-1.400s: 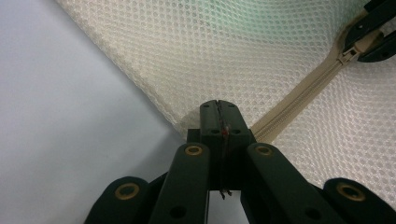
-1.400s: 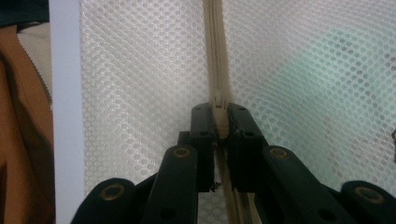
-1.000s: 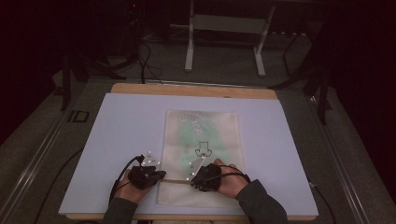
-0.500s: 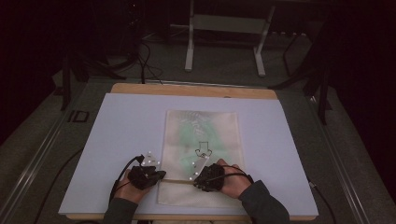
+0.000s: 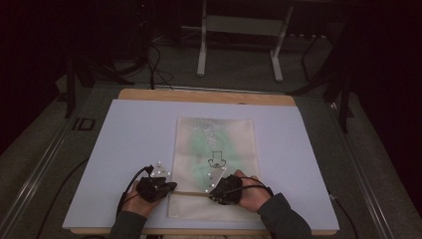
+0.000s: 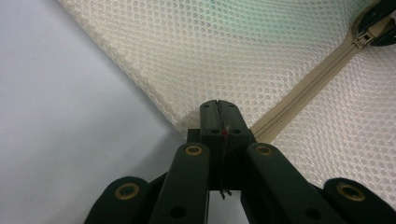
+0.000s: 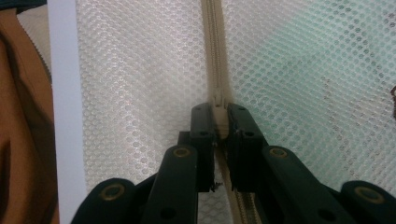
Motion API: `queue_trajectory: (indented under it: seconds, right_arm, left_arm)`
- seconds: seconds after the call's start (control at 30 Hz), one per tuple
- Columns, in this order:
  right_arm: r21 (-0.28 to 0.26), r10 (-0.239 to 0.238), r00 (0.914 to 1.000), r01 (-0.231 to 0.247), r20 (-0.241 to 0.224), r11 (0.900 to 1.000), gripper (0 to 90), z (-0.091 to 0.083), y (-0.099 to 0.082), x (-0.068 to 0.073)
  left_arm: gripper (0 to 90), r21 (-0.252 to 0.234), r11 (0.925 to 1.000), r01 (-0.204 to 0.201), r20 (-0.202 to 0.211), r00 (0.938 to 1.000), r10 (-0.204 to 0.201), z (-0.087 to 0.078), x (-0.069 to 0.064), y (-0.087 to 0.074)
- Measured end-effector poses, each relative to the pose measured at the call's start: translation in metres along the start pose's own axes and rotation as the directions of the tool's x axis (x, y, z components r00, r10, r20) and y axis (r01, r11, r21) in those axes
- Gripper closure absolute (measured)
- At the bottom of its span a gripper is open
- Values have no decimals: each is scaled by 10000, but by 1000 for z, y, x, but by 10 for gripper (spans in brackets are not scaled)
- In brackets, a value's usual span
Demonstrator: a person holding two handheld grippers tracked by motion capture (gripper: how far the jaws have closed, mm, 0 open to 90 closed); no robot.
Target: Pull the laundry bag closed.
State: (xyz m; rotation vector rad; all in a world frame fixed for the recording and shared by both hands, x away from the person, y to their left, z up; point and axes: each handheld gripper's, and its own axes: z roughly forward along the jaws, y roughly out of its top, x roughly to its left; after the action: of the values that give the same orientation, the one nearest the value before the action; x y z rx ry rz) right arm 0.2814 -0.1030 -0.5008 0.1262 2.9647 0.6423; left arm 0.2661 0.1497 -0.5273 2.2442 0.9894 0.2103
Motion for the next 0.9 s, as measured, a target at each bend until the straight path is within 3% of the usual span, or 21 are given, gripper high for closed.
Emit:
queue_trajectory:
  seconds: [0.9]
  right_arm:
    - [-46,105,9998,-104,143,9999,825,-6,-9,0]
  left_arm:
    - [896,-22,10000,61,27,10000,-61,0,0,0]
